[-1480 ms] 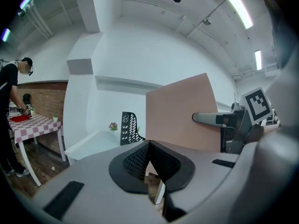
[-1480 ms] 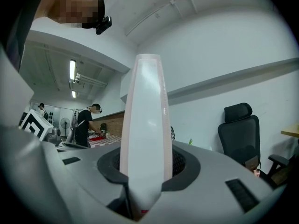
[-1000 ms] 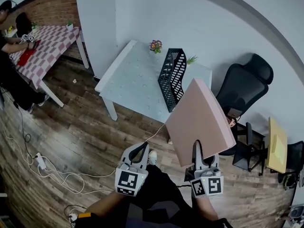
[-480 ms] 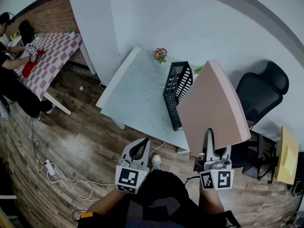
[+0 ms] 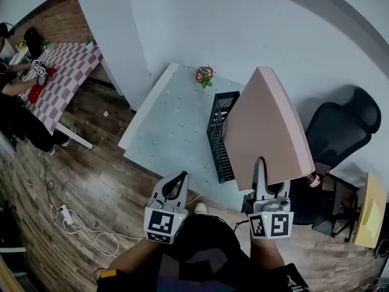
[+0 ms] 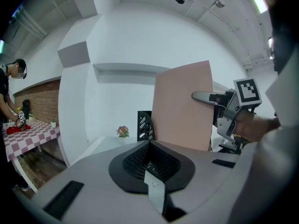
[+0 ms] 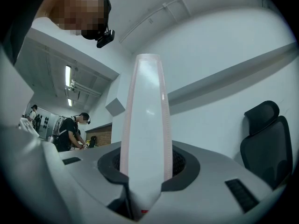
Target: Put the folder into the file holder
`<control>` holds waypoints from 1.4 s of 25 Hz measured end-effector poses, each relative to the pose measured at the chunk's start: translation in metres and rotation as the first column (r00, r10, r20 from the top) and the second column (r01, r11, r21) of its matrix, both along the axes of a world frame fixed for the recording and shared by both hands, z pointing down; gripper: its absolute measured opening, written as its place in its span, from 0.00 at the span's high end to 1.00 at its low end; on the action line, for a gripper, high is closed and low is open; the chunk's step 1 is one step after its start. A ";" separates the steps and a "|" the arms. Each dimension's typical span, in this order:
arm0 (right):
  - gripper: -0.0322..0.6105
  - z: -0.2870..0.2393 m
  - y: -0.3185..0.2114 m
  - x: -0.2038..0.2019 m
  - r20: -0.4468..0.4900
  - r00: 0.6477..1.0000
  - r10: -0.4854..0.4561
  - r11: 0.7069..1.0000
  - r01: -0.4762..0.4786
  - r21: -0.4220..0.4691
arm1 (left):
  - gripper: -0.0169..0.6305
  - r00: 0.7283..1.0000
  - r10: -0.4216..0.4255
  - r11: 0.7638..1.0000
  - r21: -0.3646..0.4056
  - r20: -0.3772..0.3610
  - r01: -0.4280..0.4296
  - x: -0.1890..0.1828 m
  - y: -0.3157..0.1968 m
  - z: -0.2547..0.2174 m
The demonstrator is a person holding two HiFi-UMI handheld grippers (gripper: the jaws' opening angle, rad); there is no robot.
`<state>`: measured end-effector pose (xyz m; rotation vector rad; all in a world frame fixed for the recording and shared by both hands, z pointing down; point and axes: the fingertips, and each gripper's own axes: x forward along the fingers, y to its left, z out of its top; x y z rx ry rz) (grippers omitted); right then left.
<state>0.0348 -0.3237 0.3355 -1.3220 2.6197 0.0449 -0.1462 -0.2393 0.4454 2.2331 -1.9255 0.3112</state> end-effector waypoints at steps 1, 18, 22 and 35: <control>0.74 0.002 -0.006 -0.002 0.001 1.000 -0.004 1.000 0.004 0.001 | 0.96 1.000 -0.003 1.000 -0.005 0.005 0.003 -0.001 -0.006 0.001; 0.72 0.051 -0.050 -0.025 0.027 0.999 -0.023 1.000 0.023 0.016 | 0.96 0.999 0.022 0.994 -0.109 0.041 -0.017 0.012 -0.074 0.024; 0.72 0.066 -0.053 -0.030 0.016 1.000 -0.012 1.000 0.012 0.017 | 0.96 0.998 0.037 0.992 -0.126 0.051 -0.030 0.014 -0.074 0.030; 0.68 0.105 -0.042 -0.049 -0.037 0.996 0.076 0.997 -0.076 -0.009 | 0.96 0.976 0.215 0.973 -0.098 0.031 -0.211 0.003 -0.088 0.036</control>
